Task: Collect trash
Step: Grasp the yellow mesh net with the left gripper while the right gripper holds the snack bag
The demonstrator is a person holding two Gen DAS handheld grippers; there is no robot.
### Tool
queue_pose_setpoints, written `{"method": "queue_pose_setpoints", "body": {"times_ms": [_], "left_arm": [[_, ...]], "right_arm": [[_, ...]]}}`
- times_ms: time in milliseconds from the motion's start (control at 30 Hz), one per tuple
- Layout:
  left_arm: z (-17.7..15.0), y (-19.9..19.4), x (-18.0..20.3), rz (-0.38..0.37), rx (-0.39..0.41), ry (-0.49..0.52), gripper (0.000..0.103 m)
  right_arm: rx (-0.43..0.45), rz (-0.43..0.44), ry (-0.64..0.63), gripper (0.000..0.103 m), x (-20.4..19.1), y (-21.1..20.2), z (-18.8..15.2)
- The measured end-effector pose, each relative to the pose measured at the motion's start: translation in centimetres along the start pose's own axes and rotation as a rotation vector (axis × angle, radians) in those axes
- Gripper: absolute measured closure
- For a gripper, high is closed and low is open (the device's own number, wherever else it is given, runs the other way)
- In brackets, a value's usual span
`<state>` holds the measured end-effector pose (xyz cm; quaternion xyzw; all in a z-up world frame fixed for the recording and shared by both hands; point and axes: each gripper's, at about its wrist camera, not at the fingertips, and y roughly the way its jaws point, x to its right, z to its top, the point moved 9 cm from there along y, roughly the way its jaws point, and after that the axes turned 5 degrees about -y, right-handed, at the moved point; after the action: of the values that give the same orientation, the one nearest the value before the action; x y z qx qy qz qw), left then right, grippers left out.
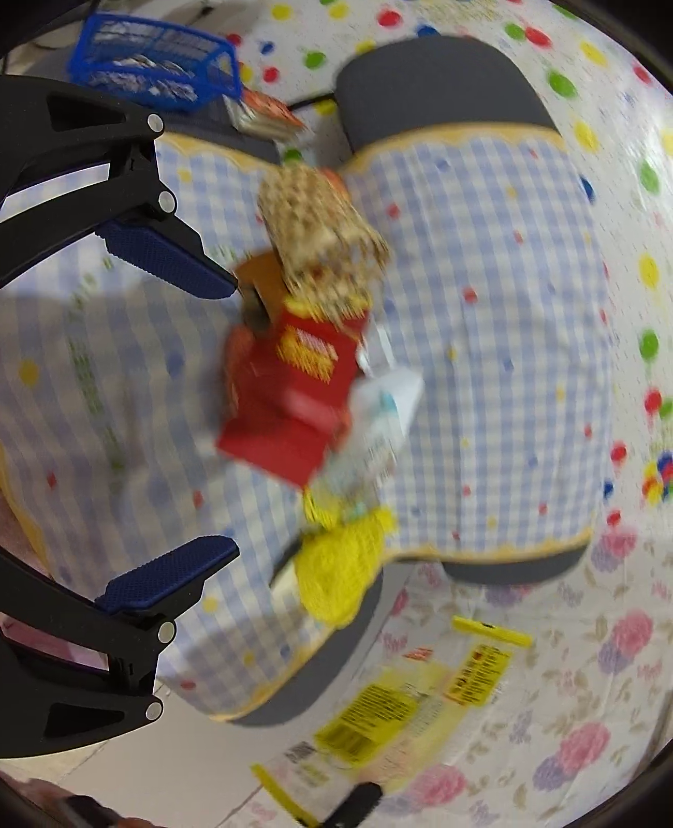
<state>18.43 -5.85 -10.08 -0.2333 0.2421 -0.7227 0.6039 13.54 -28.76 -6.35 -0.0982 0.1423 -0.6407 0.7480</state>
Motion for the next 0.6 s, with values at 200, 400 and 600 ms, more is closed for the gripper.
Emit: {"method": "queue_pose_setpoints", "body": {"times_ms": [200, 400, 600], "left_arm": [[1.7, 1.9, 8.4, -0.081, 0.083, 0.223, 0.022], [2.4, 7.2, 14.1, -0.086, 0.068, 0.366, 0.02], [2.3, 13.0, 16.7, -0.039, 0.005, 0.508, 0.02]], "right_arm": [[-0.012, -0.065, 0.066, 0.099, 4.6, -1.2, -1.1], [-0.043, -0.089, 0.143, 0.099, 8.5, -1.3, -2.7], [-0.084, -0.105, 0.186, 0.099, 11.0, -0.6, -4.4]]}}
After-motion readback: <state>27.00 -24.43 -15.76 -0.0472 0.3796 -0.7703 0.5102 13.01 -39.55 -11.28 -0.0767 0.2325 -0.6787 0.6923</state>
